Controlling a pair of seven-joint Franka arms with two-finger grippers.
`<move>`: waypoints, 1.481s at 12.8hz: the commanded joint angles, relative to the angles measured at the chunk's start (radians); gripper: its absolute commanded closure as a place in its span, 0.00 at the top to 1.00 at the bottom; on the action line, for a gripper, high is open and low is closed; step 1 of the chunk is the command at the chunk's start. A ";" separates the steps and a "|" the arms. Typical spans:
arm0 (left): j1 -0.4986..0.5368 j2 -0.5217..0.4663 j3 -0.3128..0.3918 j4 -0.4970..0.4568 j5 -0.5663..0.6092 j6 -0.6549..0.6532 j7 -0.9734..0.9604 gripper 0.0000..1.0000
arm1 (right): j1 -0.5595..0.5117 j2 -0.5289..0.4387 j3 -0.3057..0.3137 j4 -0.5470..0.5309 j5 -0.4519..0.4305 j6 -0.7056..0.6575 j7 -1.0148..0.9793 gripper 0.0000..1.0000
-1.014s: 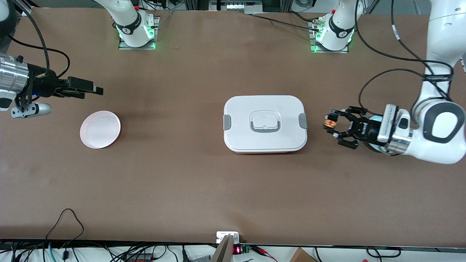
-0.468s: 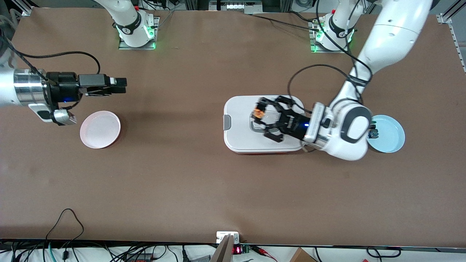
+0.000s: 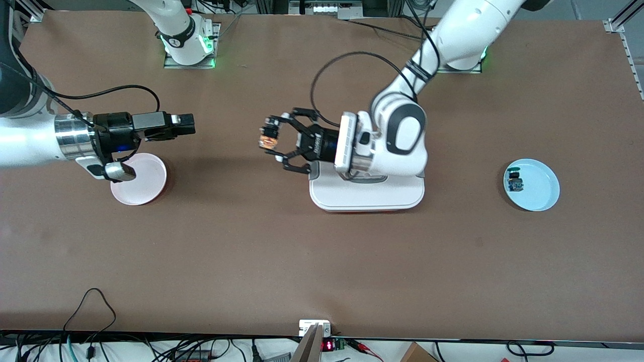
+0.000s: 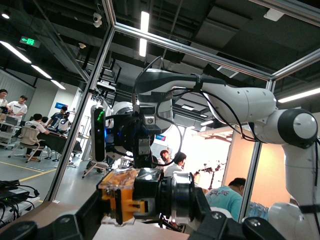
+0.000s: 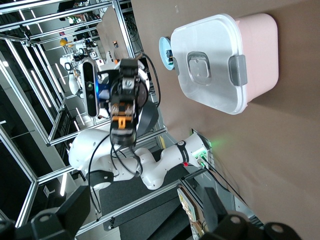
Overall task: Transfer orange switch to right arm and place
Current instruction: 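Lift the orange switch with the left gripper while the right gripper reaches over, then grasp the orange switch with the right gripper from the left gripper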
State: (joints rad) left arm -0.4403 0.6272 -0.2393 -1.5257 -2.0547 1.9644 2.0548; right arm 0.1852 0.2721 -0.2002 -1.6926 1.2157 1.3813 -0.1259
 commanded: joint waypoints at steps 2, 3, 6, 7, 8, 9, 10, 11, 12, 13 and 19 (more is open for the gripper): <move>-0.069 -0.046 0.015 0.010 -0.076 0.141 -0.022 0.00 | 0.013 0.004 -0.002 -0.021 0.027 -0.008 -0.009 1.00; -0.078 -0.056 0.015 0.012 -0.077 0.177 -0.030 0.00 | 0.013 0.009 -0.002 -0.021 0.030 -0.007 0.026 1.00; -0.121 -0.067 0.015 0.053 -0.076 0.293 -0.091 0.00 | 0.042 0.018 -0.002 -0.032 0.103 0.015 0.132 1.00; -0.133 -0.070 0.015 0.065 -0.073 0.330 -0.105 0.00 | 0.051 0.018 -0.001 -0.032 0.107 0.018 0.162 1.00; -0.141 -0.070 0.015 0.071 -0.067 0.349 -0.122 0.00 | 0.066 0.018 -0.001 -0.032 0.134 0.018 0.202 1.00; -0.143 -0.070 0.015 0.081 -0.065 0.350 -0.127 0.00 | 0.071 0.019 -0.001 -0.032 0.160 0.018 0.242 1.00; -0.144 -0.070 0.015 0.082 -0.062 0.352 -0.133 0.00 | 0.074 0.024 -0.001 -0.032 0.180 0.019 0.268 1.00; -0.144 -0.070 0.015 0.084 -0.059 0.352 -0.145 0.00 | 0.074 0.024 -0.001 -0.032 0.189 0.019 0.270 1.00; -0.144 -0.070 0.015 0.084 -0.058 0.352 -0.151 0.00 | 0.074 0.025 -0.001 -0.032 0.191 0.016 0.272 1.00; -0.144 -0.070 0.015 0.084 -0.058 0.352 -0.151 0.00 | 0.072 0.027 -0.001 -0.032 0.191 0.012 0.270 1.00; -0.141 -0.072 0.018 0.084 -0.056 0.352 -0.147 0.00 | 0.089 0.038 0.001 -0.032 0.229 0.021 0.272 1.00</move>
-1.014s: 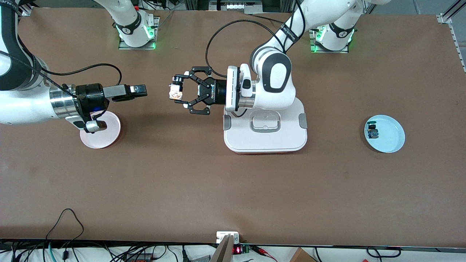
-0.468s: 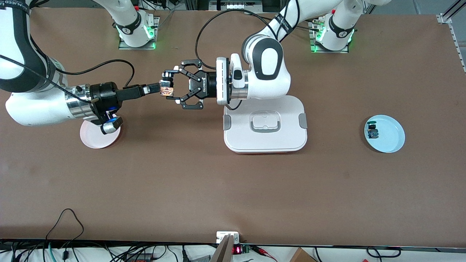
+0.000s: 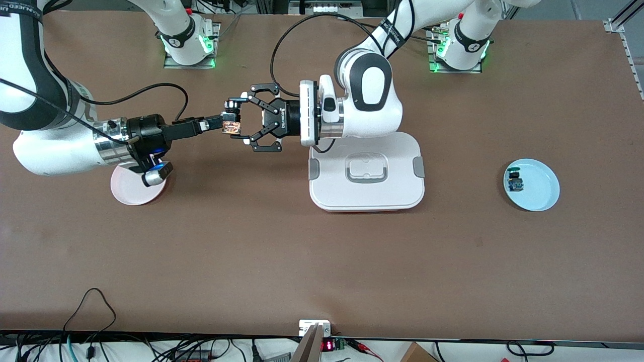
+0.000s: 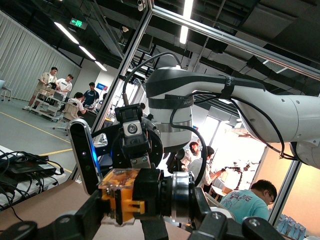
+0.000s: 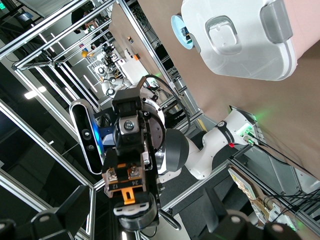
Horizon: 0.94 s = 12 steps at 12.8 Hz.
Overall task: Transfer orange switch to right arm and place
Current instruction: 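Grasp the orange switch with the right gripper from the left gripper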
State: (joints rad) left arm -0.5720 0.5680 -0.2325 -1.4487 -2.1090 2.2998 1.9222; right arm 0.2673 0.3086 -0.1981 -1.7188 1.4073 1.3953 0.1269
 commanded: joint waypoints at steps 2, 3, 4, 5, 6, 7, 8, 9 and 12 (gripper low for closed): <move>-0.011 -0.011 0.016 0.007 0.000 0.017 -0.008 0.00 | 0.009 0.007 -0.001 -0.002 0.052 0.007 0.020 1.00; -0.011 -0.011 0.016 0.007 0.000 0.017 -0.006 0.00 | 0.012 0.007 -0.001 -0.002 0.055 0.014 0.019 1.00; -0.011 -0.011 0.016 0.005 0.000 0.017 -0.003 0.00 | 0.021 0.007 -0.001 -0.004 0.064 0.019 0.022 1.00; -0.011 -0.011 0.015 0.005 0.000 0.017 -0.003 0.00 | 0.024 0.007 -0.001 -0.002 0.064 0.025 0.022 1.00; -0.011 -0.011 0.015 0.005 0.000 0.017 -0.003 0.00 | 0.032 0.010 -0.001 -0.002 0.064 0.037 0.020 1.00; -0.011 -0.011 0.016 0.007 0.000 0.017 -0.003 0.00 | 0.036 0.011 -0.001 -0.002 0.065 0.051 0.020 1.00; -0.011 -0.010 0.018 0.007 0.003 0.017 -0.003 0.00 | 0.039 0.011 -0.001 -0.002 0.065 0.065 0.020 1.00; -0.011 -0.010 0.018 0.007 0.018 0.017 -0.003 0.00 | 0.046 0.011 -0.001 -0.002 0.065 0.074 0.017 0.98; -0.011 -0.011 0.018 0.005 0.033 0.017 -0.003 0.00 | 0.047 0.011 -0.001 -0.002 0.065 0.080 0.013 0.76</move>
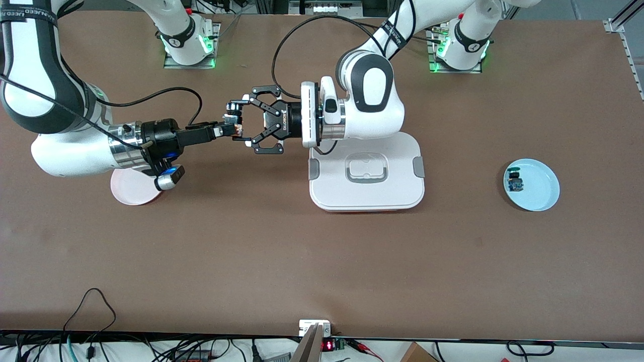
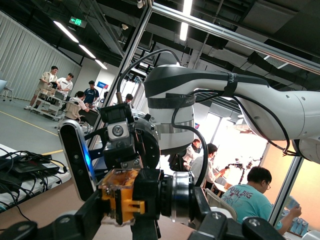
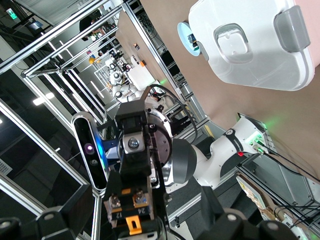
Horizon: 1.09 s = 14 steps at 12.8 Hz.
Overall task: Transfer orange switch to right arm and place
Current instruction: 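Grasp the orange switch with the right gripper from the left gripper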
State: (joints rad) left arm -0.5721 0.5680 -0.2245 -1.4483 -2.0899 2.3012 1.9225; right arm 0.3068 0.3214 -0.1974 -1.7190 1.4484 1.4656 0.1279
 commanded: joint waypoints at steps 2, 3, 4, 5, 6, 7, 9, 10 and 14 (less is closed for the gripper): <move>-0.011 -0.011 0.010 0.005 0.014 0.015 -0.003 0.00 | 0.008 -0.005 -0.002 -0.002 0.024 0.004 0.019 0.53; -0.011 -0.010 0.010 0.005 0.014 0.015 -0.002 0.00 | 0.006 -0.008 -0.002 -0.007 0.024 -0.002 0.021 0.45; -0.011 -0.010 0.010 0.005 0.014 0.015 -0.002 0.00 | 0.006 -0.010 -0.002 -0.005 0.024 -0.004 0.021 0.35; -0.011 -0.010 0.010 0.005 0.014 0.015 -0.002 0.00 | 0.006 -0.013 -0.002 -0.002 0.023 -0.002 0.016 0.24; -0.011 -0.010 0.010 0.005 0.016 0.015 -0.002 0.00 | 0.008 -0.016 -0.002 0.001 0.023 -0.002 0.022 0.20; -0.011 -0.010 0.010 0.005 0.014 0.015 -0.002 0.00 | 0.008 -0.018 -0.002 0.001 0.023 -0.004 0.021 0.18; -0.011 -0.010 0.011 0.006 0.014 0.015 -0.003 0.00 | 0.008 -0.018 -0.002 0.001 0.023 -0.004 0.013 0.18; -0.009 -0.010 0.011 0.005 0.013 0.015 -0.003 0.07 | 0.008 -0.016 -0.002 -0.001 0.023 -0.004 0.001 0.18; 0.000 -0.010 0.011 0.006 0.001 0.009 -0.003 0.98 | 0.006 -0.018 -0.002 0.001 0.023 -0.004 0.010 0.13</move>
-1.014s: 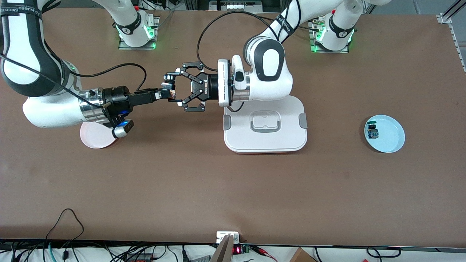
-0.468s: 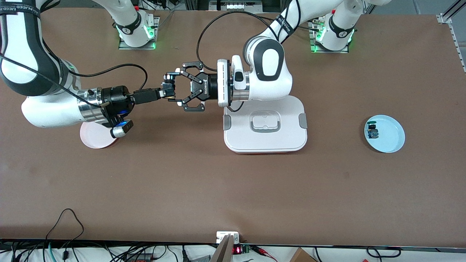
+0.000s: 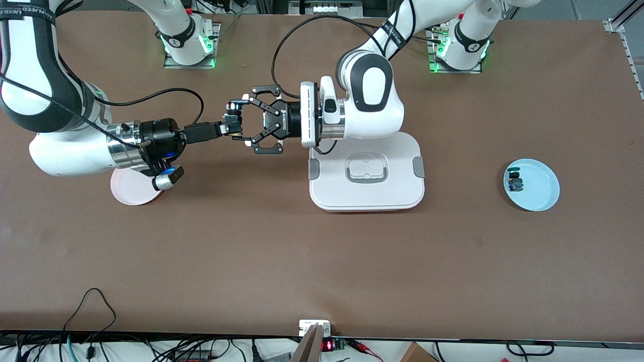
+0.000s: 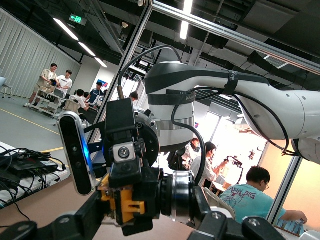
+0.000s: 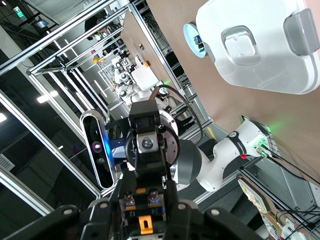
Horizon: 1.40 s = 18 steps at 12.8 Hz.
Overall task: Transfer orange switch to right arm and place
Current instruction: 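Open the left gripper and withdraw it while the right gripper moves away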
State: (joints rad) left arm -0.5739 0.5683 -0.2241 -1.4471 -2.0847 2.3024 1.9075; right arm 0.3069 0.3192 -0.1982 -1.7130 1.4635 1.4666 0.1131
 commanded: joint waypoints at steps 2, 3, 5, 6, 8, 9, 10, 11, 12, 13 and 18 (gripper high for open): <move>0.026 -0.011 0.011 0.005 -0.006 0.002 0.010 1.00 | 0.006 -0.017 -0.001 -0.003 0.008 -0.002 0.019 0.08; 0.044 -0.013 0.005 0.007 0.001 0.000 0.010 1.00 | 0.006 -0.017 -0.001 -0.003 0.009 0.003 0.019 0.06; 0.066 -0.027 0.005 -0.004 0.006 -0.009 0.007 1.00 | 0.006 -0.017 -0.001 0.000 0.008 0.006 0.019 0.05; 0.089 -0.027 0.006 -0.012 0.008 -0.033 0.010 1.00 | 0.006 -0.019 -0.001 0.000 0.009 0.006 0.019 0.04; 0.184 -0.025 0.006 -0.038 0.035 -0.151 0.031 1.00 | 0.003 -0.019 -0.001 0.000 0.008 0.008 0.016 0.03; 0.245 -0.021 0.006 -0.038 0.070 -0.232 0.060 1.00 | 0.001 -0.019 -0.001 0.000 0.003 0.009 0.013 0.02; 0.300 -0.016 0.006 -0.039 0.098 -0.291 0.109 1.00 | 0.000 -0.019 -0.003 0.000 -0.005 0.009 -0.001 0.01; 0.362 -0.016 0.006 -0.042 0.104 -0.338 0.155 1.00 | -0.003 -0.020 -0.004 0.000 -0.006 0.009 -0.012 0.01; 0.421 0.001 0.006 -0.042 0.127 -0.418 0.162 1.00 | -0.014 -0.022 -0.004 -0.002 -0.014 0.009 -0.025 0.01; 0.474 0.017 0.009 -0.032 0.190 -0.516 0.154 1.00 | -0.025 -0.023 -0.004 -0.002 -0.040 0.009 -0.045 0.01; 0.719 0.108 0.016 0.040 0.600 -0.713 0.162 1.00 | -0.083 -0.043 -0.004 -0.002 -0.314 -0.008 -0.240 0.00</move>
State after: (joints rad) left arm 0.0849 0.6395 -0.1930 -1.4705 -1.6098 1.6439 2.0440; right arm 0.2526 0.2960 -0.2082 -1.7087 1.2321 1.4758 -0.0754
